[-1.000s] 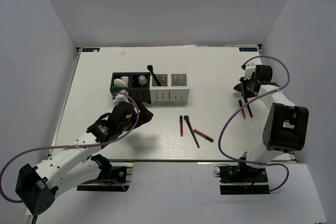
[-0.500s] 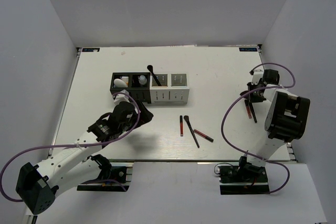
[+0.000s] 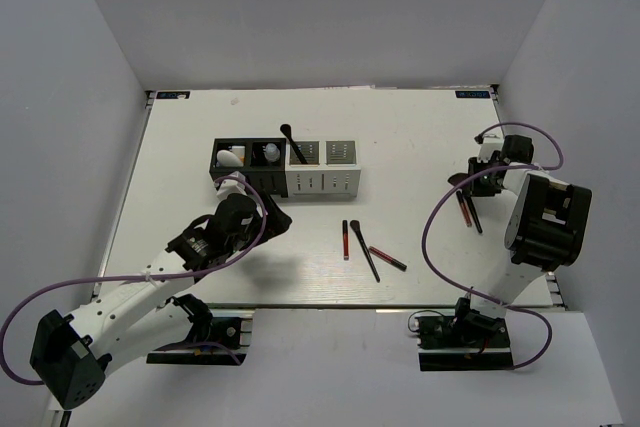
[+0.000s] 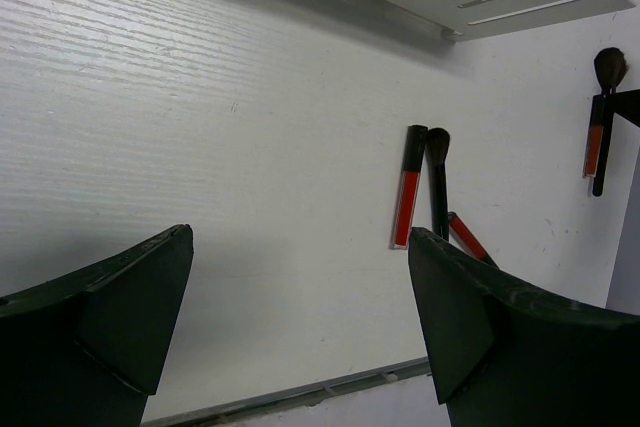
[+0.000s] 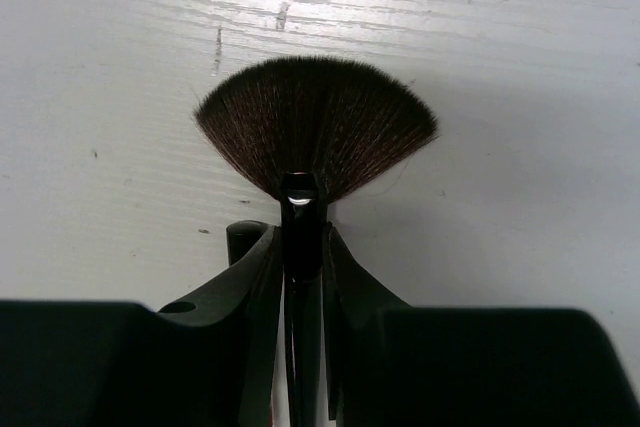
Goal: Organize the makeup
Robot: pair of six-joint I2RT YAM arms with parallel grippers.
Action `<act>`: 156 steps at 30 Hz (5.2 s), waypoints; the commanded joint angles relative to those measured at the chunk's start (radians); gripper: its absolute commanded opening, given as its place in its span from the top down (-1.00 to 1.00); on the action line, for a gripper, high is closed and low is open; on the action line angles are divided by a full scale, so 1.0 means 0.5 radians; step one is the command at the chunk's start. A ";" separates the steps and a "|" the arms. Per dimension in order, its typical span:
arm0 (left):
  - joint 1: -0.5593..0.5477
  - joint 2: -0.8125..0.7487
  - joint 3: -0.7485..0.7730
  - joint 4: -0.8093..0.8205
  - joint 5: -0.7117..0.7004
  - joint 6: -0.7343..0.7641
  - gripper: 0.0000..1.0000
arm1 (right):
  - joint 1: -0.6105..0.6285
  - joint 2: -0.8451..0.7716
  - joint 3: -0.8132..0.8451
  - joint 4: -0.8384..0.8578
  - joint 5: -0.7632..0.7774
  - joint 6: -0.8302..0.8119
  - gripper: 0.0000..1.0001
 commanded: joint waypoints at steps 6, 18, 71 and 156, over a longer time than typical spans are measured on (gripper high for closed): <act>-0.007 -0.016 0.032 0.018 0.026 0.028 -0.96 | 0.022 -0.012 -0.016 -0.210 -0.272 0.120 1.00; -0.007 0.000 0.013 0.110 0.051 0.031 -0.96 | 0.040 -0.113 0.149 -0.290 -0.422 0.019 1.00; -0.007 0.064 0.176 -0.145 0.066 -0.037 -0.96 | 1.660 0.725 1.147 2.288 -1.168 1.102 1.00; -0.664 2.439 2.220 -0.976 -0.053 -0.337 0.13 | 0.721 -1.144 -0.633 0.057 -0.670 0.233 0.56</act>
